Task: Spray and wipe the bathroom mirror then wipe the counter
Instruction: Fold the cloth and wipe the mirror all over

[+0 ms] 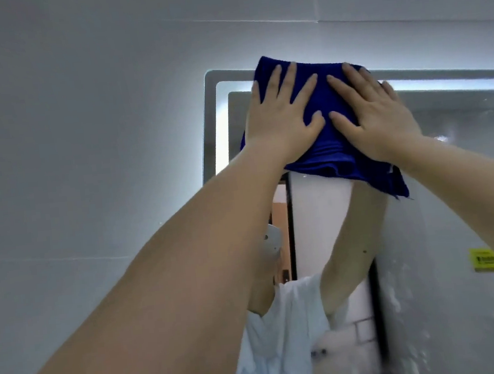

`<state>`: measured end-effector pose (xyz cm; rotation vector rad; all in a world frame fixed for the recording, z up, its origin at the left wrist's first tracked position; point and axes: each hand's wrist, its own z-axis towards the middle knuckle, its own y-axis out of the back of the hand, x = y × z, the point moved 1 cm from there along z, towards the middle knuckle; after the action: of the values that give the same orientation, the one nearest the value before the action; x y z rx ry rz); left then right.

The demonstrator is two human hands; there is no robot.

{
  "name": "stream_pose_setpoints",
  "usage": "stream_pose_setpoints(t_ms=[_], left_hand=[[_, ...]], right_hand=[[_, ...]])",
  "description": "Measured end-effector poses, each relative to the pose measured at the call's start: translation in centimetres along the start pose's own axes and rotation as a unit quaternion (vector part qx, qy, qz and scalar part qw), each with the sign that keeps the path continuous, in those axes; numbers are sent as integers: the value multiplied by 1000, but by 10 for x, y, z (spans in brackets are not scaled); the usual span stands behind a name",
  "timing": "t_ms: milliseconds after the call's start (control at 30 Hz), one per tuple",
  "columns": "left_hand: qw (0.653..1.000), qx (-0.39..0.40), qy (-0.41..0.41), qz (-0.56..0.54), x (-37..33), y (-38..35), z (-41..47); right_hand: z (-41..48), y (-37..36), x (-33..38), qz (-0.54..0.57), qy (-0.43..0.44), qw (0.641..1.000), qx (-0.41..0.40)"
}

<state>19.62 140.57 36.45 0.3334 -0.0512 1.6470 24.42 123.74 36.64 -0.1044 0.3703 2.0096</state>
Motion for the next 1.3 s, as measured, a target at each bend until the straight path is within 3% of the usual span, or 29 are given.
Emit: stream_pose_setpoints(t_ms=[233, 567, 833, 1300], left_hand=[[1000, -12, -14, -1, 14, 0, 1], [997, -48, 32, 42, 56, 5, -6], [998, -14, 31, 58, 53, 9, -4], [998, 1, 34, 60, -44, -9, 20]], right_hand=[[7, -8, 28, 36, -76, 996, -19], [26, -14, 56, 20, -11, 999, -30], [20, -10, 50, 20, 4, 1000, -15], [-7, 0, -48, 27, 13, 999, -12]])
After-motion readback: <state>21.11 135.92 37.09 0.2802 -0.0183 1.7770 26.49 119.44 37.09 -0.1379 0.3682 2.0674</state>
